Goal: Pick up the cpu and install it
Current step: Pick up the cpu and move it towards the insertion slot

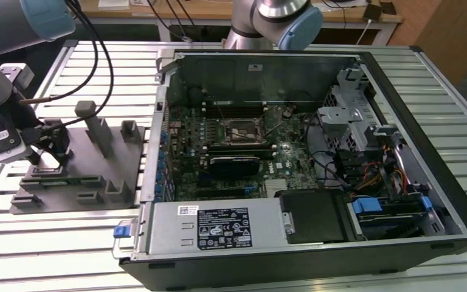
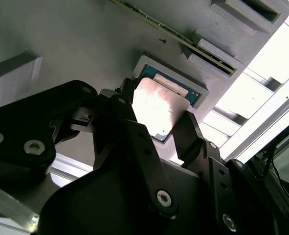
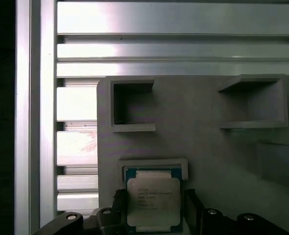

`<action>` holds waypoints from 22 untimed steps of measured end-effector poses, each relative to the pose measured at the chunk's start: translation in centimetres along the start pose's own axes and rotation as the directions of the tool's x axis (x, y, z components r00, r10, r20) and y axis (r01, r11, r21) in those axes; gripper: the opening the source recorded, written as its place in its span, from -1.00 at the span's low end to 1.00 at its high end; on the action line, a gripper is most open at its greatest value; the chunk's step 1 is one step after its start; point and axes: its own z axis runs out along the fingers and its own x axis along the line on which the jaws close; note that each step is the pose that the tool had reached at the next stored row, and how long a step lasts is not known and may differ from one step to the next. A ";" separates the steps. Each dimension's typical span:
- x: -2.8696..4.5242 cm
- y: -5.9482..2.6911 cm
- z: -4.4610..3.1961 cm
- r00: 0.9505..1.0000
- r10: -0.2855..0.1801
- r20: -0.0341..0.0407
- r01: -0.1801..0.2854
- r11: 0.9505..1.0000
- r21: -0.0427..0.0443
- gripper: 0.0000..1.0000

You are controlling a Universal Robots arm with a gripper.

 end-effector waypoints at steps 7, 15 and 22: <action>0.02 -0.02 0.28 1.000 0.000 0.000 0.000 1.000 0.000 0.18; 0.02 -0.02 0.28 1.000 0.000 0.000 0.000 1.000 0.000 0.08; 0.00 0.00 0.02 1.000 0.000 0.000 0.000 1.000 0.000 0.08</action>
